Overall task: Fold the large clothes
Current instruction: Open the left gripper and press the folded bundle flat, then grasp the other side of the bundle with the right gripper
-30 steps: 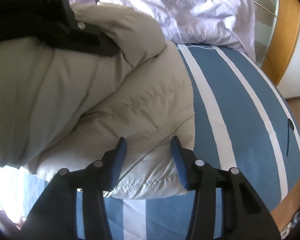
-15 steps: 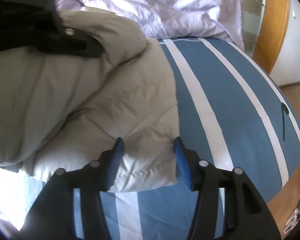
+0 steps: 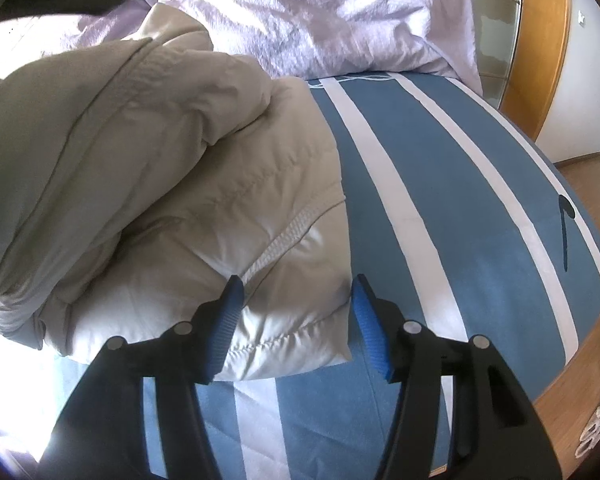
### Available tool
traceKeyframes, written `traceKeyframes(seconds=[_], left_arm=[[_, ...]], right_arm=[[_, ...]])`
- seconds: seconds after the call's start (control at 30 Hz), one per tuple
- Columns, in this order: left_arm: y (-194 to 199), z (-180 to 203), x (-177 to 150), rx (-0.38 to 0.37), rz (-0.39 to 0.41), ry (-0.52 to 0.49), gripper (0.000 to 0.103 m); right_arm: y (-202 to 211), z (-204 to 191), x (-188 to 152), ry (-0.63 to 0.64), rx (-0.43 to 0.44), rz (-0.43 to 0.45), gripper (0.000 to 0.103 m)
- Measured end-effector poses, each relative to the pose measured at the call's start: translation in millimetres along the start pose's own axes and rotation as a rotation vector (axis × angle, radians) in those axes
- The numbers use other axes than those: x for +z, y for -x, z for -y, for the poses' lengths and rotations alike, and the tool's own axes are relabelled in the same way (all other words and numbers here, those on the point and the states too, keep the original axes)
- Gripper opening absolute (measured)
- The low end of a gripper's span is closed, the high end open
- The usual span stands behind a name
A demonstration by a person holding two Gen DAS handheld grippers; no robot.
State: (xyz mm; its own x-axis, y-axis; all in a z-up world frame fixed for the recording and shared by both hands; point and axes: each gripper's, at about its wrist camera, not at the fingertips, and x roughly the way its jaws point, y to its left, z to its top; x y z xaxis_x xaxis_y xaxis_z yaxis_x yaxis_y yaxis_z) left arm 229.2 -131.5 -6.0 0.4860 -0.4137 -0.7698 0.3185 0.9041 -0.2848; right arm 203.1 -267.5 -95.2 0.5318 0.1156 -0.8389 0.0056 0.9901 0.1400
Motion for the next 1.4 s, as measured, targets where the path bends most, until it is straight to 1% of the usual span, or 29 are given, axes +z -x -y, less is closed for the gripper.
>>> traceKeyframes(seconds=[0.07,0.17,0.27,0.47,0.63,0.77,0.93,1.13,1.4], left_arm=[[14,-8,0,0.018,0.027,0.006,0.083],[25,-21,3,0.047,0.049,0.028,0.083],[36,-39,2,0.091,0.071,0.055,0.083],[51,-66,-14,0.158,0.08,0.104,0.083],[58,-83,-32,0.196,0.074,0.139,0.083],[45,-88,-43,0.198,0.041,0.161,0.084],[25,-71,-48,0.245,0.045,0.107,0.086],[4,-57,-54,0.25,0.038,0.069,0.086],[-16,-49,-54,0.245,0.018,0.053,0.089]], right_arm=[[1,0,-1,-0.002,0.0,0.003,0.056],[1,0,-2,-0.007,0.0,0.003,0.056],[2,0,-3,-0.01,-0.002,0.003,0.056],[3,0,-4,-0.014,-0.01,0.001,0.056],[3,-1,-6,-0.02,-0.014,0.0,0.056],[4,0,-10,-0.027,-0.014,0.0,0.056],[6,4,-13,-0.04,-0.012,0.001,0.056],[7,10,-14,-0.055,-0.015,0.007,0.056],[11,23,-13,-0.064,-0.044,0.017,0.056]])
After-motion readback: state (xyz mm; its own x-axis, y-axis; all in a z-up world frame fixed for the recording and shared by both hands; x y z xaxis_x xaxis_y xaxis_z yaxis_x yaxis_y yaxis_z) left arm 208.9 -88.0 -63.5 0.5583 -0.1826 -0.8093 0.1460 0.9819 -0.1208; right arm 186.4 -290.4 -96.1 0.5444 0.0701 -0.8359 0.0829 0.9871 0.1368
